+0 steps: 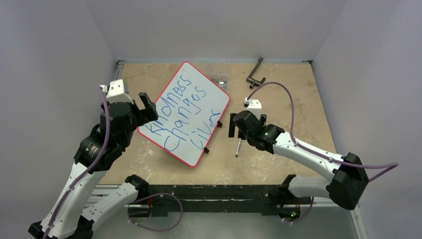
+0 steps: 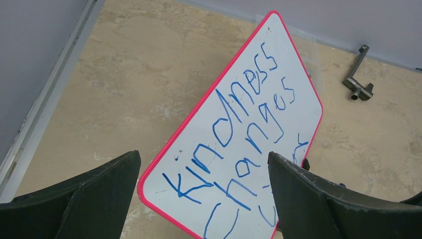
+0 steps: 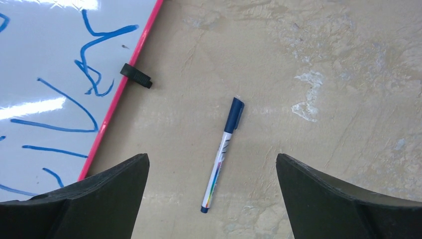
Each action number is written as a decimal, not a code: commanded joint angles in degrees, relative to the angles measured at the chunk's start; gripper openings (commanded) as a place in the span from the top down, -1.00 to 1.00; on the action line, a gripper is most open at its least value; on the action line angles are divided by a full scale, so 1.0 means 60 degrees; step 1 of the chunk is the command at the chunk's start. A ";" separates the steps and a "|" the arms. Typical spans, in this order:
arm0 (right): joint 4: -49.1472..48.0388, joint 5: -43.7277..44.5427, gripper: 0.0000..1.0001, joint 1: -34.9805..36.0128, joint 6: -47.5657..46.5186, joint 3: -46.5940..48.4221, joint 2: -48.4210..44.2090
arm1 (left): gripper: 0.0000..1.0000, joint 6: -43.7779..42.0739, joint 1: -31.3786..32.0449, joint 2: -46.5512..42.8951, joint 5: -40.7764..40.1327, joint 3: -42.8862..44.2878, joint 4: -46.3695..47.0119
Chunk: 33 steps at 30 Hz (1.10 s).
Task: Write a sentence on the whiteboard
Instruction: Reset both arms
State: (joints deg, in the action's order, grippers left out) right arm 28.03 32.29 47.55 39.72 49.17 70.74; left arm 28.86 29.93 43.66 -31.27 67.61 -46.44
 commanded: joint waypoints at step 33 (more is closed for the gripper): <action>-0.1836 -0.0153 -0.98 -0.0029 -0.2905 0.0239 -0.6654 | -1.00 -0.2399 -0.1104 0.0238 0.1440 -0.0430 0.0567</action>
State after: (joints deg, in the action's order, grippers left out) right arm 15.73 29.67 47.55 22.48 51.00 32.32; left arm 16.32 24.25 46.19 -23.14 66.70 -46.85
